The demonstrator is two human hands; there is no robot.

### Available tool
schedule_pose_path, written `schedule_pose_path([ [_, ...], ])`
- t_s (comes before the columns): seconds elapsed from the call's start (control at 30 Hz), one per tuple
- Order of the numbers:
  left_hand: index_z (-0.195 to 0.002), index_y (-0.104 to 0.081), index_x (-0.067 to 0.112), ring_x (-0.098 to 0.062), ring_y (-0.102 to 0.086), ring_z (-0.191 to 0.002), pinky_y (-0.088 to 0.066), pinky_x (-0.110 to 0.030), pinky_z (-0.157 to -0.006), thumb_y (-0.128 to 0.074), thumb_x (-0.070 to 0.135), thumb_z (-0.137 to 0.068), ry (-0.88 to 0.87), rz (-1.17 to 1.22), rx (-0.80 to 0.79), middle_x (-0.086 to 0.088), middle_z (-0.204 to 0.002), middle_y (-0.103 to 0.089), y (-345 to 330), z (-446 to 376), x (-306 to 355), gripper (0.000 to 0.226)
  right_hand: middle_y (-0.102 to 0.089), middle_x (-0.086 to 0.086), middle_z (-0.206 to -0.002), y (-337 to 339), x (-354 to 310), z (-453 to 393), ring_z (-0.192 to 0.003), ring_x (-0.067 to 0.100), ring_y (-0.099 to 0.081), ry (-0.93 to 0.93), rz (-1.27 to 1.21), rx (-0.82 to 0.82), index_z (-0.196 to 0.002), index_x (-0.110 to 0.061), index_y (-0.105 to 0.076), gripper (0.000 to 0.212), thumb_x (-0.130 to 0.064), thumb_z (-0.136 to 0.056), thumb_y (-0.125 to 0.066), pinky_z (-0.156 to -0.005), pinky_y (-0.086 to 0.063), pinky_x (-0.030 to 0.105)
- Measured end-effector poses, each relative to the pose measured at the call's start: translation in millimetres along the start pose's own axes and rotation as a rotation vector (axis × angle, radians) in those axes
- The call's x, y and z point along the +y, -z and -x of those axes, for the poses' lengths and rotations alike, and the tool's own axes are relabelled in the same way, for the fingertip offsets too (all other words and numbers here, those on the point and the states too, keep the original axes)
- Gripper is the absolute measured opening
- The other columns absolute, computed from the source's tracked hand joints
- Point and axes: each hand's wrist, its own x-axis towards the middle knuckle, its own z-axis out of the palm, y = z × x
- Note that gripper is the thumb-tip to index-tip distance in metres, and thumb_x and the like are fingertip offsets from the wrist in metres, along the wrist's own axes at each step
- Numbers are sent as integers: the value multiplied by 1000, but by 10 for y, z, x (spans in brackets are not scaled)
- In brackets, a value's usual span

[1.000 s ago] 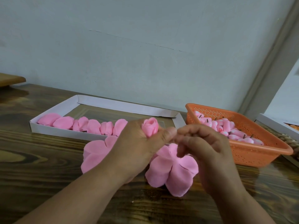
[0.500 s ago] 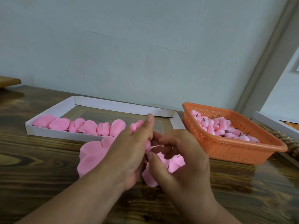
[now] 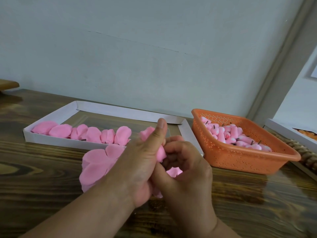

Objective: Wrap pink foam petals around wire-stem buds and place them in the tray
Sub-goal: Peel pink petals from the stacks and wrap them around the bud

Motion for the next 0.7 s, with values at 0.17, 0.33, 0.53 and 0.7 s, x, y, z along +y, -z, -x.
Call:
schedule_pose_path([
  [0.17,-54,-73,17,-19,-70,-68,-57,-35,-70,-67,47,-55,-13,52,-99,-7,-76,-72,9,26,52,30,-63,7,-59,68,-42,-53,-49,13,-53,-341,-321,-121,-69,-7,-63,11,-10,-63,-72,-46,-46,24],
  [0.33,-91,-72,6,-27,-59,-66,-36,-27,-52,-72,59,-54,16,-53,-166,-10,-80,-70,56,24,84,64,-55,11,-49,133,-13,-114,-40,17,-45,-597,-576,-283,-63,-10,-67,4,-8,-61,-71,-40,-39,23],
  [0.53,-97,-66,-4,-14,-45,-36,-43,-24,-39,-82,60,-50,-101,-196,-255,-3,-71,-68,112,28,116,81,-55,3,-51,210,-5,-154,-43,10,-46,-670,-771,-452,-62,-13,-69,11,-21,-56,-71,-43,-38,19],
  [0.7,-68,-69,12,-15,-48,-38,-47,-26,-42,-84,56,-48,-131,-226,-397,-5,-101,-72,146,43,160,51,-52,4,-52,224,23,-153,-44,12,-45,-664,-789,-520,-65,-13,-67,11,-24,-61,-68,-49,-26,30],
])
